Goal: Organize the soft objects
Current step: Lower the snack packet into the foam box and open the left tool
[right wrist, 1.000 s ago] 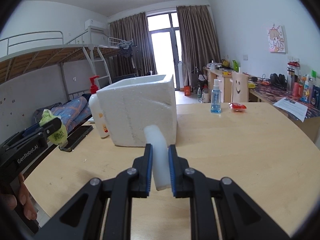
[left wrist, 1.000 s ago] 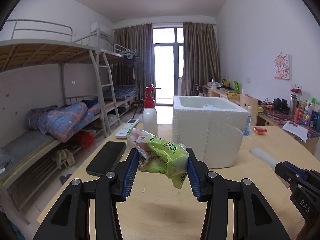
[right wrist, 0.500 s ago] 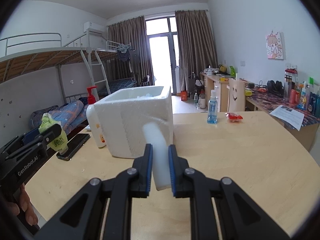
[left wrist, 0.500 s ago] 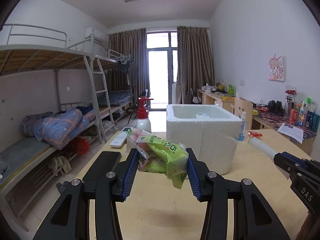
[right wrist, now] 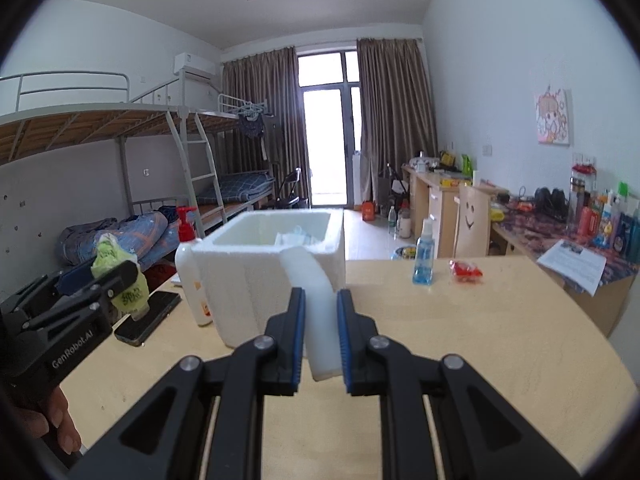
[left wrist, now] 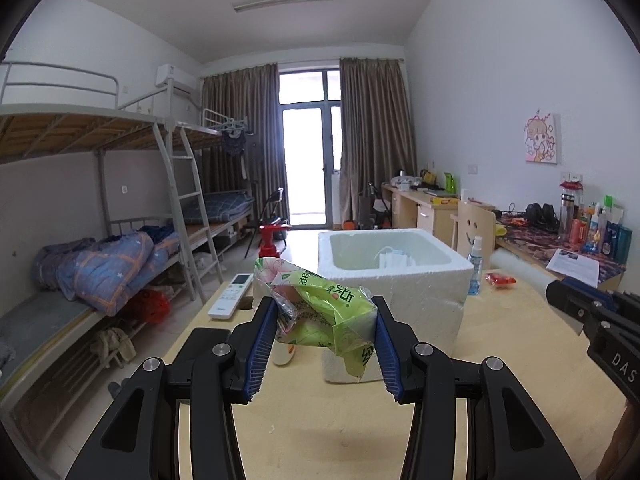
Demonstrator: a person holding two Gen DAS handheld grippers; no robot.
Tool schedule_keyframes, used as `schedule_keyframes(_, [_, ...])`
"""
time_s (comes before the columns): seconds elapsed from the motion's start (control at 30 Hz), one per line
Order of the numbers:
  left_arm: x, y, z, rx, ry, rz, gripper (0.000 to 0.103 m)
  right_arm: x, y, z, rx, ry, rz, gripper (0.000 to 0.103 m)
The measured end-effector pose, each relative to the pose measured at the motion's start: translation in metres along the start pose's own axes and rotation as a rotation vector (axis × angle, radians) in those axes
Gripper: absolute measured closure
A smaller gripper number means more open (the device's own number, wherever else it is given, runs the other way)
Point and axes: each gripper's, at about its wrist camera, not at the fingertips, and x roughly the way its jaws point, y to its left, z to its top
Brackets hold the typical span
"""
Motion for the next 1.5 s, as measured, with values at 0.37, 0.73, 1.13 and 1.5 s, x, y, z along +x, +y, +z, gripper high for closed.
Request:
schedule_keyframes(0.37, [0.003, 0.001, 0.013, 0.002, -0.026, -0.005, 0.054, 0.006, -0.006, 0.021, 0.000, -0.013, -0.003, 0.084])
schedule_keyframes(0.73, [0.011, -0.005, 0.034, 0.020, -0.046, -0.016, 0.054, 0.008, -0.004, 0.041, -0.017, -0.033, -0.005, 0.084])
schedule_keyframes(1.13, [0.025, -0.007, 0.040, 0.047, -0.027, -0.067, 0.054, 0.020, -0.005, 0.053, -0.035, -0.030, 0.005, 0.084])
schedule_keyframes(1.5, [0.052, -0.005, 0.047, 0.035, -0.006, -0.095, 0.054, 0.044, -0.007, 0.062, -0.040, -0.011, 0.016, 0.084])
